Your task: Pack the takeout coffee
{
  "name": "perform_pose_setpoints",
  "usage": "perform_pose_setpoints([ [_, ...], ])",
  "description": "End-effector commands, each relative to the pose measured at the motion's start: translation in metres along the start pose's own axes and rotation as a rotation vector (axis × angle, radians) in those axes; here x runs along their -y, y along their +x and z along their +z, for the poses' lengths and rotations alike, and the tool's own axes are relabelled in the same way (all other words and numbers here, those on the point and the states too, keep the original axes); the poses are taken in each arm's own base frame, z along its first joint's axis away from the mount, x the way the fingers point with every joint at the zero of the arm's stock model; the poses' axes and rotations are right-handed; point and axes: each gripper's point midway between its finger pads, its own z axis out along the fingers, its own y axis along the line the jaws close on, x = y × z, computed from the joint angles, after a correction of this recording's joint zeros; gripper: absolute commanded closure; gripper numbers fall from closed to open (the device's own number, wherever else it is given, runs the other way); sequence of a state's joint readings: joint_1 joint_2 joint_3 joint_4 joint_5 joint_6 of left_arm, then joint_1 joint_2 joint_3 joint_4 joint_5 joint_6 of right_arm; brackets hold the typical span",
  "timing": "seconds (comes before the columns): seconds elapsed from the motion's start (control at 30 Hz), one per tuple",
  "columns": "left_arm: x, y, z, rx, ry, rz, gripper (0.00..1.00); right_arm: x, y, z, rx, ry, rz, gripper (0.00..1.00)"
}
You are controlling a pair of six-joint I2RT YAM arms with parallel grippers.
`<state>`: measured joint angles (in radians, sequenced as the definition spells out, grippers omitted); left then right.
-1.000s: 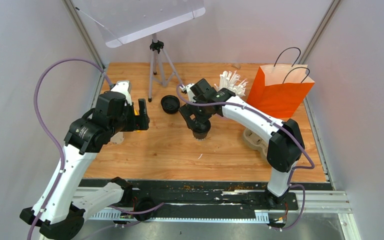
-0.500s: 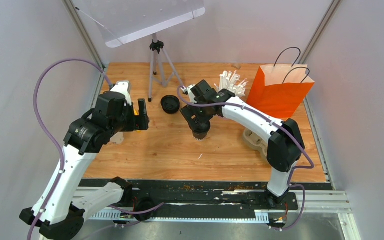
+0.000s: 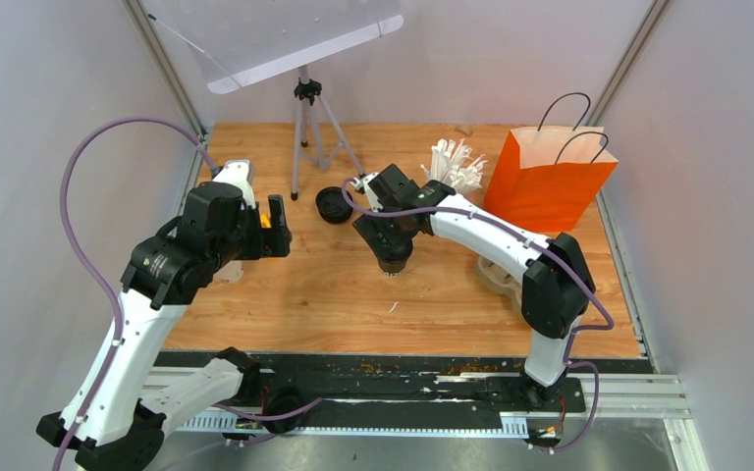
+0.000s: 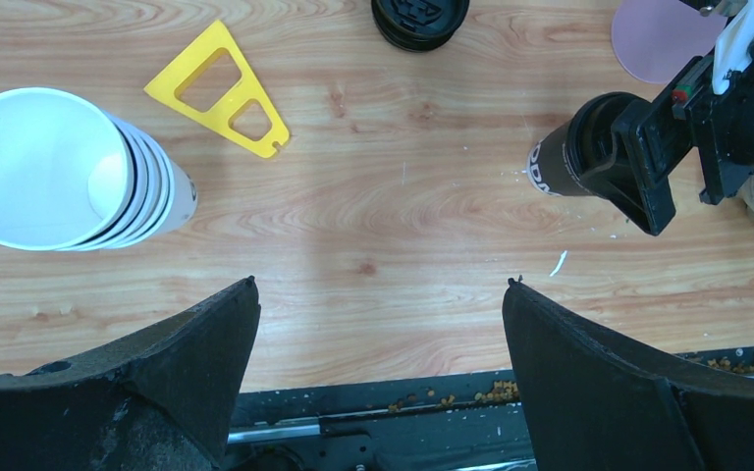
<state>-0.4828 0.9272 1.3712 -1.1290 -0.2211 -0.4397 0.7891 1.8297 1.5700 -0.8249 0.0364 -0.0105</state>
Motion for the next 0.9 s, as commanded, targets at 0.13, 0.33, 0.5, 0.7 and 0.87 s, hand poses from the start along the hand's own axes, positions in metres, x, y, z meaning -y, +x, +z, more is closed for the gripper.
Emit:
perform_pose_setpoints([
  [0.13,-0.003,-0.005,-0.004,0.032,-0.013,0.000,0.00,0.004,-0.016,0.001,0.031,0.020,-0.020,0.16],
  [0.33,-0.006,-0.001,0.000,0.021,-0.023,0.003,0.00,0.022,-0.037,0.005,0.066,0.047,-0.003,0.18],
  [0.5,-0.007,0.000,-0.001,0.024,-0.027,0.005,0.00,0.049,-0.060,0.014,0.104,0.076,0.034,0.18],
  [0.7,-0.010,0.002,0.000,0.017,-0.040,0.013,0.00,0.078,-0.086,0.021,0.151,0.112,0.085,0.18],
  [0.87,-0.011,0.007,0.002,0.006,-0.047,0.014,0.00,0.091,-0.095,0.029,0.169,0.117,0.107,0.17],
])
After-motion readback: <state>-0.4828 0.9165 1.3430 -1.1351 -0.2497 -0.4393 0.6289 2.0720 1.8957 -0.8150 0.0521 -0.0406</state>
